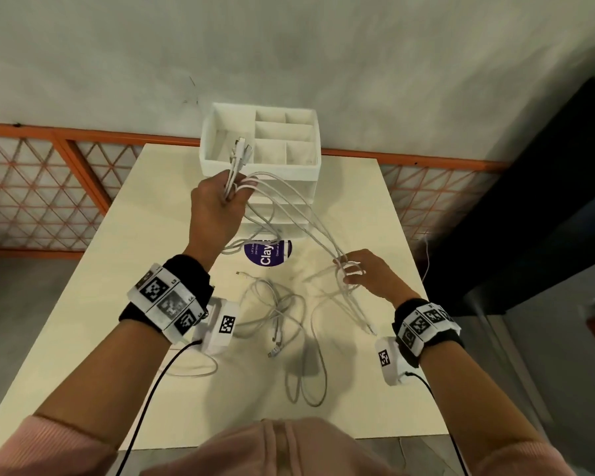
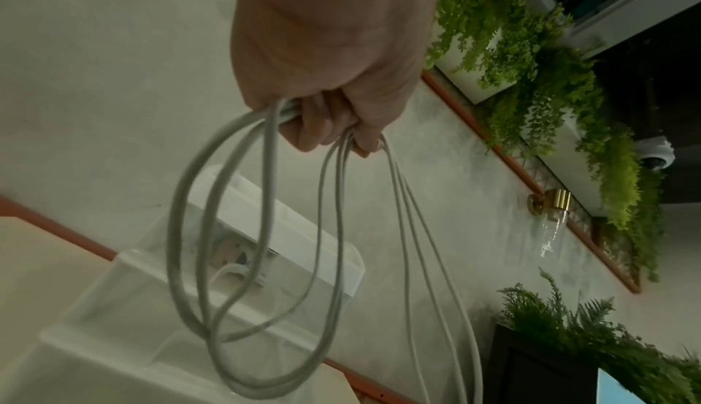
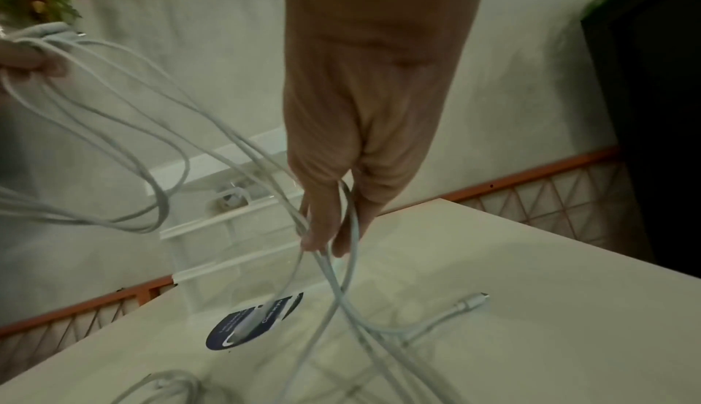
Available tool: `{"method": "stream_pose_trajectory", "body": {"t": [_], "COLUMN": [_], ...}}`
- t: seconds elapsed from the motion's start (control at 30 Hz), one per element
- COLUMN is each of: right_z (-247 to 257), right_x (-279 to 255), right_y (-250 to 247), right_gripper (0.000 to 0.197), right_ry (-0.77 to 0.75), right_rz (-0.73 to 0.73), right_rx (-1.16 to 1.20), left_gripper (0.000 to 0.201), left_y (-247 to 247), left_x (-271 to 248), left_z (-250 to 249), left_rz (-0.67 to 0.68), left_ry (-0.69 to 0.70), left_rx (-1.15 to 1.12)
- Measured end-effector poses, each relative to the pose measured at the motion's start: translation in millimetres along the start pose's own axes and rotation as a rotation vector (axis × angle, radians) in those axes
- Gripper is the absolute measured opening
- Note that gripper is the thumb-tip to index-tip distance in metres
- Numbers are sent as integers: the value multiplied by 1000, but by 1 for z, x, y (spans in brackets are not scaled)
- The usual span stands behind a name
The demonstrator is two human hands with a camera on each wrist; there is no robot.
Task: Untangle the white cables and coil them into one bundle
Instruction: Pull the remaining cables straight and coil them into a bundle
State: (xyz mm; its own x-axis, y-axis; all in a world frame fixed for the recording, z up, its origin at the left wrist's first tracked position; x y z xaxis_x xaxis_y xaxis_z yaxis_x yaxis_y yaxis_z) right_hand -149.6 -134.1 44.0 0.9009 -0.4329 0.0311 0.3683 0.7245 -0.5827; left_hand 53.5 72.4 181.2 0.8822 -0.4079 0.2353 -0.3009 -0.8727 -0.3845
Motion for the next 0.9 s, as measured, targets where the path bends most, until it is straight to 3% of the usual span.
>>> {"method": "stream_pose_trajectory", "body": {"t": [0.1,0.2,0.43,0.6,0.67,0.73,0.8,0.9], "right_z": [-6,-16,-39,-41,-42,-38,-34,-35], "right_x": [-5,-15,-30,-25,-27,-27,-23,-14], "right_y": [-2,-7,-15,-22,-16,-4,8,23], "right_gripper": [42,15,25,21,25,35,32,30], "right_ry": [97,151,360,407,378,321,244,220], "right_rz": [-130,-249,-421,-517,-452,-298,-162,-75], "right_rx": [218,387,213,138,235,289,241,76], "left_gripper": [23,26,22,26,30,29,28,26], "left_y": [-2,-9,-4,1,-1,-1,4,16], "left_x": [4,12,10,12,17,20,19,13], "left_z": [4,8,12,14,15,13,8,-3], "left_rz": [-47,-101,-133,-125,-114,-90,-23,69], "left_ry": [-27,-85,-187,-326,-369,-373,-364,-349], "left_rx": [22,40,66,-54,-158,-216,-235,-279]}}
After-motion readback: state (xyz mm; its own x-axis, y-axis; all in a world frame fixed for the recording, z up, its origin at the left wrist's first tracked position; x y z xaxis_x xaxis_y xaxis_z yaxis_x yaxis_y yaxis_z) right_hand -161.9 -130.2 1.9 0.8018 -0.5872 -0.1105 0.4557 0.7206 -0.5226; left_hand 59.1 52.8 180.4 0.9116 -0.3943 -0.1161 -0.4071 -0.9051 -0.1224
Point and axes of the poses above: each hand's wrist, its own x-axis towards the middle knuckle, its own y-axis out of the palm, z = x × y, the point moved 3 cm from there along x, towards the middle knuckle, and after that the axes turned 14 degrees about -y, right-handed, at the moved point
